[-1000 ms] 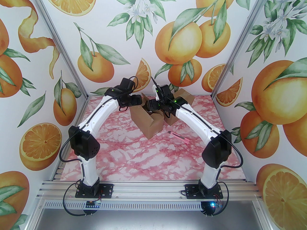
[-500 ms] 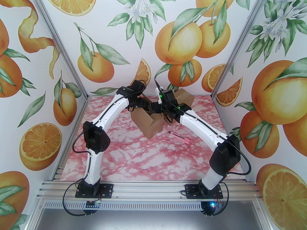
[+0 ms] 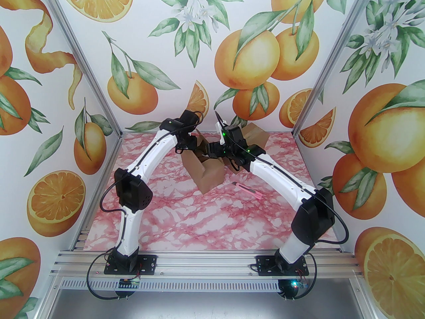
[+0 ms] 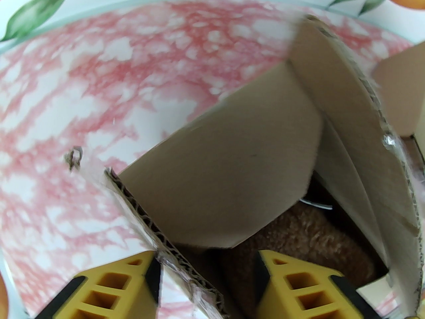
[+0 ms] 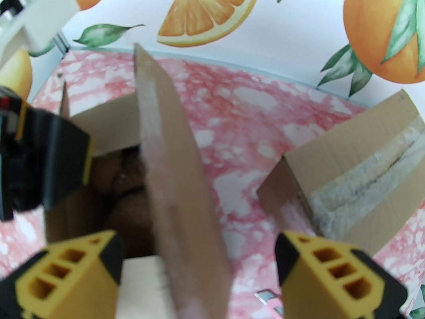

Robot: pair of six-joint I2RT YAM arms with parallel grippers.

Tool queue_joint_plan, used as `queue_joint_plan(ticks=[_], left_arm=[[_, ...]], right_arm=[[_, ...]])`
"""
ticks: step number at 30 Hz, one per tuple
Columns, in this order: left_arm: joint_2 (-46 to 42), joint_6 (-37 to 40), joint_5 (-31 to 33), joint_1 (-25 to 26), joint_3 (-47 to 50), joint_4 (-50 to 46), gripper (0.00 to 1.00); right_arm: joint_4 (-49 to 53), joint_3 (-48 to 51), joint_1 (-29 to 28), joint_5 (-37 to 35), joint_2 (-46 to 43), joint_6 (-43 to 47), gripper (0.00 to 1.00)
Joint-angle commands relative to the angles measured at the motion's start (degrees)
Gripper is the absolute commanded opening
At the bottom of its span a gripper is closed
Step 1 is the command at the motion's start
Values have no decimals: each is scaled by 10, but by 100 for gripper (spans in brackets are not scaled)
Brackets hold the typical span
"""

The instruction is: Unpack the express box

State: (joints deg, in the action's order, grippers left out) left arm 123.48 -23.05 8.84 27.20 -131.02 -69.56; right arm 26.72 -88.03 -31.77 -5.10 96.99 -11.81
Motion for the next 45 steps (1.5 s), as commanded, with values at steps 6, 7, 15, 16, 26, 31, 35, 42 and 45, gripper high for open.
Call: queue_joint_plan(ticks=[6,7,15,16,26,31,35,42,45], left_arm=[[-67,68,-69,-27,17,61,20],[-72,74,-71,-28,18,67,18],[-110,172,-102,-39,17,104,10],[-113,182,-109,-41,17,107,10],[-140,242,-114,-49,17,109,6],[-163,261,-130,-50,17,108,4],[-176,264,-132,-51,20,103,3],[-183,259,-172,-51,24,98,1],[-183,263,-177,-51,24,91,1]], right_arm=[[4,-34,4,9,-27,-2,82],[1,-38,4,16,-27,5,82],[-52,-68,0,157,-20,86,80],[-55,-81,-1,170,-15,98,78],[-55,-126,-59,78,66,240,80],[-129,-74,-72,4,69,270,86],[-193,-27,-77,-62,70,292,97],[-332,26,-95,-155,88,406,100],[-387,31,-98,-195,103,444,100]])
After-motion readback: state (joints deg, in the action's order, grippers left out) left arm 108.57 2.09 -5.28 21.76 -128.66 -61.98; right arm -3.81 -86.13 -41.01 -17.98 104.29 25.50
